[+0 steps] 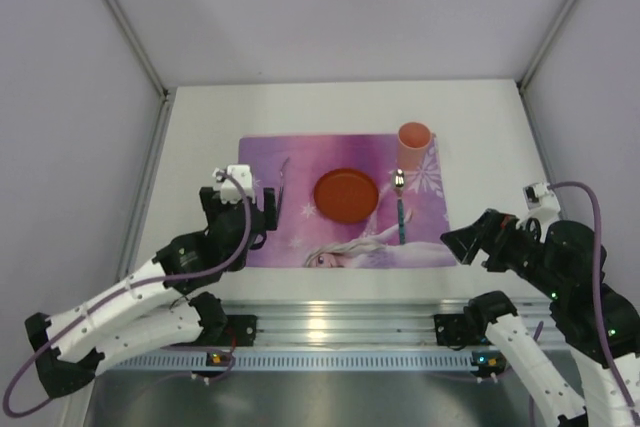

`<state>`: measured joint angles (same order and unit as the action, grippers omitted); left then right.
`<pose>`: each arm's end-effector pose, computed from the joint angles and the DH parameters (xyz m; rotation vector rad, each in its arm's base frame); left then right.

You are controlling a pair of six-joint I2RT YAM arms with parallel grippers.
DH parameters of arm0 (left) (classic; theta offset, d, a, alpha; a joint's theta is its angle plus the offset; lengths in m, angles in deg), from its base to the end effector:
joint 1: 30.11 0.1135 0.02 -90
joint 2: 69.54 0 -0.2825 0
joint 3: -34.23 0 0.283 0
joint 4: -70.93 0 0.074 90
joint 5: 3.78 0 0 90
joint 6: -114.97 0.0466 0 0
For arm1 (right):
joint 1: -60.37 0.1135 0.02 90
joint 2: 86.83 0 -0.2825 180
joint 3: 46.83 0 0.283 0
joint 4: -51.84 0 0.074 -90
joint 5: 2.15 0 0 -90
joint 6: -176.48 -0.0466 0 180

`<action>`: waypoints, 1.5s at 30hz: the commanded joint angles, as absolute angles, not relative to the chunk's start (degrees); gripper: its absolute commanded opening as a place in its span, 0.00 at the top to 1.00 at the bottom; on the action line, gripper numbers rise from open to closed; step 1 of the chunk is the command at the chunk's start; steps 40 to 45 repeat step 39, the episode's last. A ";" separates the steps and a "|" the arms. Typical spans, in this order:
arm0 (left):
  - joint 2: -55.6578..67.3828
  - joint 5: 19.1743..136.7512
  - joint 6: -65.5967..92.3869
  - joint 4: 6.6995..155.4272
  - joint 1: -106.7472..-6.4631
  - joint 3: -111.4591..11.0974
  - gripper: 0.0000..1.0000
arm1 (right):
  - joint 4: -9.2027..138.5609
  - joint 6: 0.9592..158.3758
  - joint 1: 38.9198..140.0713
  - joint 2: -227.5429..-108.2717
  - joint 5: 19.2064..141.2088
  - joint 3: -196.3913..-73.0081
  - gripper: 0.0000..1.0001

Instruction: Set the dinner table for one person

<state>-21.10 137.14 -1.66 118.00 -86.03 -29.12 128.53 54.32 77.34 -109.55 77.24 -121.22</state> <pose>0.1384 -0.1401 0.3427 -0.0031 1.9130 -0.0123 0.0391 0.0209 0.3939 0.1525 2.0709 0.7238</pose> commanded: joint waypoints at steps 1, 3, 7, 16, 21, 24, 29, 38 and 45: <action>-32.95 144.85 6.77 107.27 -86.09 -17.87 0.03 | 122.55 52.03 76.72 -106.18 76.61 -116.73 0.00; -41.02 144.41 10.01 104.36 -86.09 -14.50 0.02 | 121.57 51.15 76.72 -105.64 74.42 -114.54 0.00; -45.02 145.71 12.67 103.38 -86.09 -10.01 0.02 | 119.11 52.11 76.80 -104.67 73.35 -113.03 0.00; -38.00 137.84 19.44 96.53 -81.63 -6.31 0.02 | 118.66 54.76 76.72 -108.44 73.08 -111.36 0.00; -29.39 113.15 21.28 93.02 -58.53 -6.66 0.01 | 116.48 54.23 76.72 -110.38 73.35 -111.10 0.00; -25.52 101.90 24.18 85.31 -46.30 -7.01 0.01 | 114.89 54.22 76.72 -111.08 73.17 -111.45 0.00; -20.33 95.63 26.11 77.91 -40.04 -6.24 0.03 | 113.13 54.84 76.72 -113.01 73.70 -112.33 0.00; -19.98 91.85 23.57 59.89 -36.26 1.94 0.01 | 109.87 54.31 76.72 -114.95 73.87 -111.18 0.00; -19.36 91.85 23.66 58.48 -35.91 2.47 0.01 | 109.79 54.23 76.72 -115.21 74.57 -111.36 0.00</action>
